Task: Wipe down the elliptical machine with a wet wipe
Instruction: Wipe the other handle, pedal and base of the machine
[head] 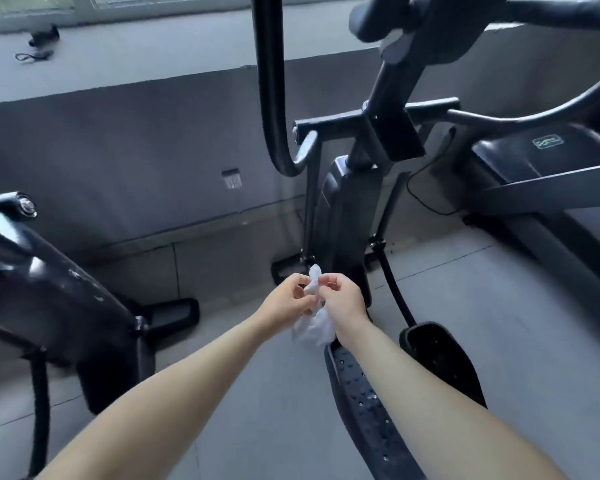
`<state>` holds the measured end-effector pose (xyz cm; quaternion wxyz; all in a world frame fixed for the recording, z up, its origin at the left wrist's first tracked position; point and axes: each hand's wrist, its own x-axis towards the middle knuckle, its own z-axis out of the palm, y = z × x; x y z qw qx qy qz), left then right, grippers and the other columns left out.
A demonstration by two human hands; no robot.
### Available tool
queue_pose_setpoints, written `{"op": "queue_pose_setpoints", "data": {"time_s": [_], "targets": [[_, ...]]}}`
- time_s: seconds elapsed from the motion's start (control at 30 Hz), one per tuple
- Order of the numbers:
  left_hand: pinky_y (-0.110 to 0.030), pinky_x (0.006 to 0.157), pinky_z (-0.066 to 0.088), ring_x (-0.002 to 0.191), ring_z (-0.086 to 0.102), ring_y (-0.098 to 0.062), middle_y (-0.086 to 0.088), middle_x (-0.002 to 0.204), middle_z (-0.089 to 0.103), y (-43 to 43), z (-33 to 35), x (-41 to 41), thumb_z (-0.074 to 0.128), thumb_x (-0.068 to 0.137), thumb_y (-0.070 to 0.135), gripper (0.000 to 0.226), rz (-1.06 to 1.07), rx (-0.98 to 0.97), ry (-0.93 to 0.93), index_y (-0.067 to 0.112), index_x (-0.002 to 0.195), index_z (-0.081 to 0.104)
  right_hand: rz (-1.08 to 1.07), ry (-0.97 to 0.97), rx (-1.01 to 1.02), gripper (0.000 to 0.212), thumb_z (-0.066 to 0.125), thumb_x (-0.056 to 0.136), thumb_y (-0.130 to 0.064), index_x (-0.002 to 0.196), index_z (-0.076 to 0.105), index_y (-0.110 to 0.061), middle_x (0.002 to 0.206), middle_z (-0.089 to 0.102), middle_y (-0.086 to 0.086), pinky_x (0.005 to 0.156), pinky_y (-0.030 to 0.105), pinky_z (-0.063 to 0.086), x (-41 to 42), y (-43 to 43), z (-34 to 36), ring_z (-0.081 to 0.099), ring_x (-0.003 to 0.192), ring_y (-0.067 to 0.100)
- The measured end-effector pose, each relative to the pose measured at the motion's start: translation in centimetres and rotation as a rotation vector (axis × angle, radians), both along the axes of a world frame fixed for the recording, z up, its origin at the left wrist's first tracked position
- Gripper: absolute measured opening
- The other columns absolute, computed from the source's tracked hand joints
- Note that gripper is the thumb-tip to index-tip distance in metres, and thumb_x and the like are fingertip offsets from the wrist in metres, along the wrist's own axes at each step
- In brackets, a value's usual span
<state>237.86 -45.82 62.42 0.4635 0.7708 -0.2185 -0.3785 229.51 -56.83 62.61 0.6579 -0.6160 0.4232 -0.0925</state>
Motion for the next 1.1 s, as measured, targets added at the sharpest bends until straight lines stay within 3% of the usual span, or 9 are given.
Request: {"op": "queue_pose_setpoints", "data": {"time_s": [0.17,0.37,0.5,0.6,0.67,0.73,0.87,0.97,1.1], "targets": [[-0.014,0.066,0.048,0.075,0.064,-0.004,0.003,0.097,0.071,-2.4,-7.4,0.9,0.053,0.095,0.014,0.018,0.058,0.040,-0.031,0.019,0.108,0.065,0.016,0.009,-0.035,0.011,0.073,0.092,-0.017,0.102,0.073,-0.021,0.100,0.071,-0.006,0.074,0.015,0.047,0.3,-1.8,-7.4,0.066,0.096,0.009],[-0.016,0.058,0.037,0.061,0.047,-0.004,0.003,0.072,0.060,-5.8,-18.0,4.5,0.061,0.097,0.028,0.015,0.001,-0.038,-0.167,0.021,0.099,0.074,0.034,0.003,-0.136,0.017,0.064,0.096,-0.014,0.106,0.074,-0.024,0.100,0.072,-0.007,0.078,0.015,0.049,3.5,-5.3,-17.5,0.067,0.097,0.007],[-0.034,0.080,0.057,0.082,0.065,-0.015,0.004,0.097,0.068,-8.8,-27.6,8.8,0.064,0.094,0.037,0.027,0.112,-0.070,-0.167,0.037,0.120,0.056,0.059,-0.005,-0.178,0.019,0.061,0.097,-0.015,0.102,0.074,-0.029,0.099,0.074,-0.010,0.081,0.020,0.051,8.1,-7.7,-26.4,0.067,0.098,0.005],[-0.045,0.080,0.059,0.074,0.066,-0.018,0.008,0.081,0.067,-10.5,-34.5,12.1,0.059,0.095,0.027,0.014,0.127,-0.079,-0.182,0.037,0.104,0.058,0.087,0.001,-0.243,0.025,0.056,0.097,-0.010,0.110,0.070,-0.026,0.102,0.071,-0.010,0.075,0.014,0.047,10.4,-9.5,-32.6,0.065,0.096,0.004],[-0.040,0.074,0.060,0.068,0.063,-0.015,0.008,0.074,0.063,-11.4,-38.3,13.7,0.055,0.095,0.019,0.014,0.174,-0.072,-0.200,0.031,0.097,0.062,0.078,0.032,-0.321,0.030,0.054,0.096,-0.007,0.117,0.068,-0.024,0.106,0.069,-0.007,0.081,0.020,0.051,11.4,-10.7,-36.4,0.065,0.100,0.010],[-0.034,0.066,0.056,0.072,0.066,-0.020,0.006,0.080,0.067,-12.5,-41.6,15.3,0.054,0.094,0.015,0.019,0.236,-0.065,-0.237,0.031,0.095,0.063,0.085,0.087,-0.386,0.035,0.055,0.095,-0.010,0.126,0.065,-0.022,0.115,0.065,-0.003,0.093,0.032,0.052,12.5,-12.0,-40.0,0.062,0.104,0.016],[-0.018,0.061,0.044,0.089,0.064,-0.013,0.005,0.105,0.070,-15.1,-47.4,17.9,0.056,0.096,0.019,0.023,0.271,-0.062,-0.316,0.033,0.111,0.068,0.229,0.241,-0.472,0.047,0.055,0.097,-0.020,0.144,0.053,-0.021,0.137,0.051,0.004,0.088,0.031,0.046,14.8,-13.7,-45.6,0.054,0.100,0.018],[-0.007,0.069,0.040,0.103,0.060,-0.008,0.006,0.120,0.067,-17.1,-50.3,19.3,0.055,0.103,0.027,0.033,0.206,-0.022,-0.387,0.026,0.134,0.064,0.305,0.322,-0.519,0.053,0.053,0.099,-0.022,0.151,0.043,-0.022,0.145,0.042,0.004,0.089,0.032,0.046,15.9,-14.2,-48.2,0.057,0.109,0.027],[-0.014,0.088,0.035,0.119,0.061,-0.018,-0.002,0.133,0.065,-19.5,-52.7,21.1,0.044,0.108,0.023,0.040,0.057,0.051,-0.551,0.018,0.146,0.054,0.342,0.391,-0.597,0.055,0.046,0.100,-0.016,0.153,0.038,-0.027,0.147,0.039,0.001,0.089,0.036,0.048,15.8,-15.2,-51.0,0.058,0.113,0.029]]}}
